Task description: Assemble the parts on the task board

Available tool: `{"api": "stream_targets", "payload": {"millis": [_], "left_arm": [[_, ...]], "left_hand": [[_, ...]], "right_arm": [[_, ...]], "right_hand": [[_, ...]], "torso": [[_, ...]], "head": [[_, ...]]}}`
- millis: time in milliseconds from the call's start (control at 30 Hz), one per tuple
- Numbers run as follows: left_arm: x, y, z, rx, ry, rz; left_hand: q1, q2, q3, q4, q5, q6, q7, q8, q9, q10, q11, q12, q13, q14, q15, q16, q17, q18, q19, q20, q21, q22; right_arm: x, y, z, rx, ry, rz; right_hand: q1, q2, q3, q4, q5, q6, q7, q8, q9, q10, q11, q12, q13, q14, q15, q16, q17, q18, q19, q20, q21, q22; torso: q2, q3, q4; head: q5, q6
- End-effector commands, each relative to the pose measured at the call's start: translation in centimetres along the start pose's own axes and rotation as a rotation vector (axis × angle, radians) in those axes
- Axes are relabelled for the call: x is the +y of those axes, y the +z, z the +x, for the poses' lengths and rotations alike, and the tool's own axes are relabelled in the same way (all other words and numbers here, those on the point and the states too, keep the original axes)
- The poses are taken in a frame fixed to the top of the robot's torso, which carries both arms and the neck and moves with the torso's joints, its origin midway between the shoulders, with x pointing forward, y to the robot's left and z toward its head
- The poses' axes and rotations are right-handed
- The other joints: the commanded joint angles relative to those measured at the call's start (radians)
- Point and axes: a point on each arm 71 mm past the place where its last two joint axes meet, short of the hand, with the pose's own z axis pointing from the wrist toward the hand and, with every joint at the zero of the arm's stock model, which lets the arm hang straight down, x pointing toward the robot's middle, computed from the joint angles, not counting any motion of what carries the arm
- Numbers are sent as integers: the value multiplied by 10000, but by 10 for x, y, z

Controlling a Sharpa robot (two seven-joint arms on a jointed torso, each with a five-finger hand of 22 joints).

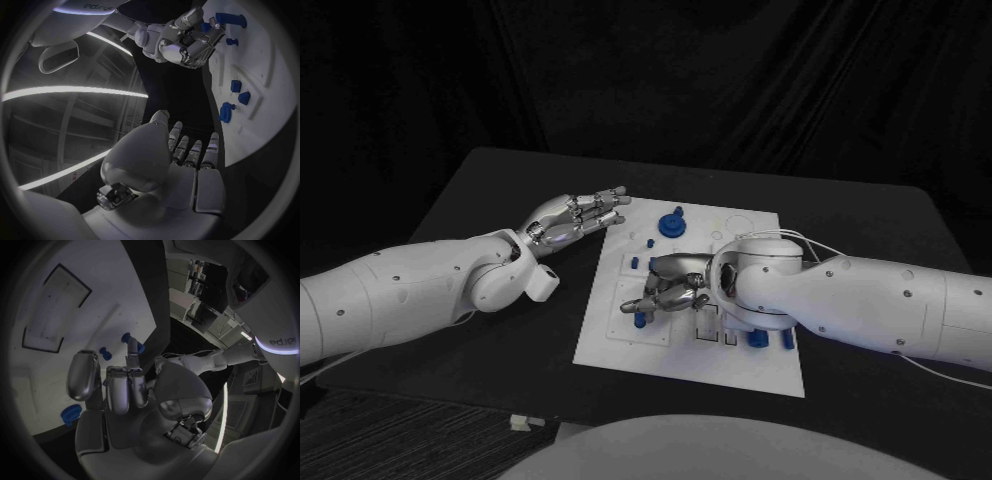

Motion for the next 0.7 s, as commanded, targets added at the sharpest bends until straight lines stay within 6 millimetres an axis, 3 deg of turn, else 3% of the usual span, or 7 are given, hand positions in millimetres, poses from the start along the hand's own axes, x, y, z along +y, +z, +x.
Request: {"api": "stream_targets", "payload": {"millis": [33,467,700], "left_arm": [[-1,1,1,57,-135,238],[-1,0,1,60,-138,200],[-1,0,0,45,-133,176]], "left_hand": [[102,0,49,14,47,19,27,41,3,42,2,57,9,94,-2,51,9,-129,94,-5,31,-12],[94,1,65,19,42,22,36,41,3,55,11,67,11,111,2,57,13,-136,101,-5,33,-14],[94,1,65,19,42,22,36,41,3,55,11,67,11,111,2,57,13,-136,101,-5,33,-14]], "right_arm": [[3,1,1,-111,41,-203],[2,0,1,-63,37,-158],[-11,-10,-3,-574,205,217]], "right_hand": [[-150,39,-138,3,-95,101,-21,92,69,1065,13,24,2633,1066,36,25,2634,-105,-30,15,-9,1643],[-422,138,-415,8,-240,184,-79,245,309,1065,-41,24,2633,1066,-9,25,2634,-107,-24,-23,14,1648],[-793,279,-1046,13,-6,210,-144,453,712,1065,-101,24,2633,1066,-61,25,2634,-104,-25,-75,8,1643]], "torso": [[0,-2,-1],[-2,-1,2],[-2,-1,-1]], "head": [[4,2],[2,2],[34,2]]}}
